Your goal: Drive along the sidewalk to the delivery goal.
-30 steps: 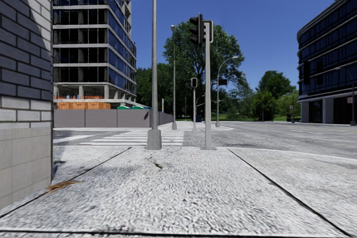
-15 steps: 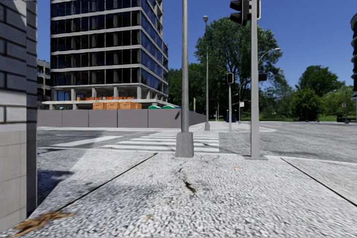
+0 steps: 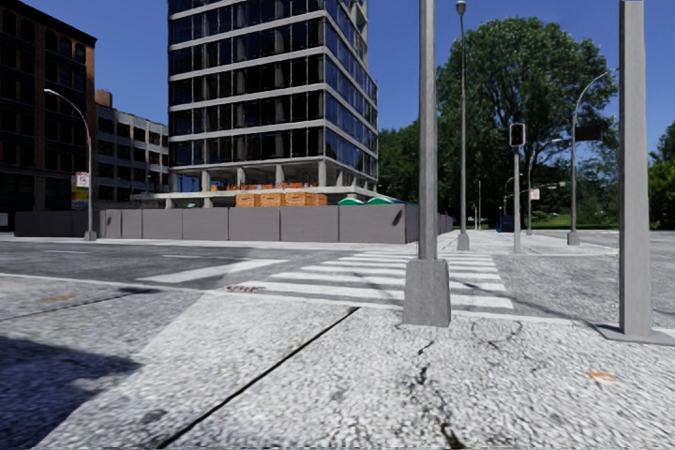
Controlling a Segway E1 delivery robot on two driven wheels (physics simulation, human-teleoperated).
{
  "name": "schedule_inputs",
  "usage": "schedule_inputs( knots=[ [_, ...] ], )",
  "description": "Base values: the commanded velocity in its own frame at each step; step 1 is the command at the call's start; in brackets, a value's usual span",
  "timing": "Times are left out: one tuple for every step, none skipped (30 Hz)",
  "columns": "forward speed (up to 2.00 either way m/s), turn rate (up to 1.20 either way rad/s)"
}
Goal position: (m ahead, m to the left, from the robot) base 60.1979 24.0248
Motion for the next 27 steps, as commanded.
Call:
schedule_inputs(
  knots=[
    [2.0, 0.46],
    [2.0, 0.46],
    [2.0, 0.46],
    [2.0, 0.46],
    [2.0, 0.46],
    [2.0, 0.39],
    [2.0, 0.31],
    [2.0, 0.31],
    [2.0, 0.25],
    [2.0, 0.0],
    [2.0, 0.0],
    [2.0, 0.0],
    [2.0, 0.0],
    [2.0, 0.0],
    [2.0, 0.0],
    [2.0, 0.0],
    [2.0, 0.0],
    [2.0, 0.0],
    [2.0, 0.0],
    [2.0, 0.0],
    [2.0, 0.0],
    [2.0, 0.0],
    [2.0, -0.02],
    [2.0, -0.02],
    [2.0, -0.04],
    [2.0, -0.16],
    [2.0, -0.31]
  ],
)
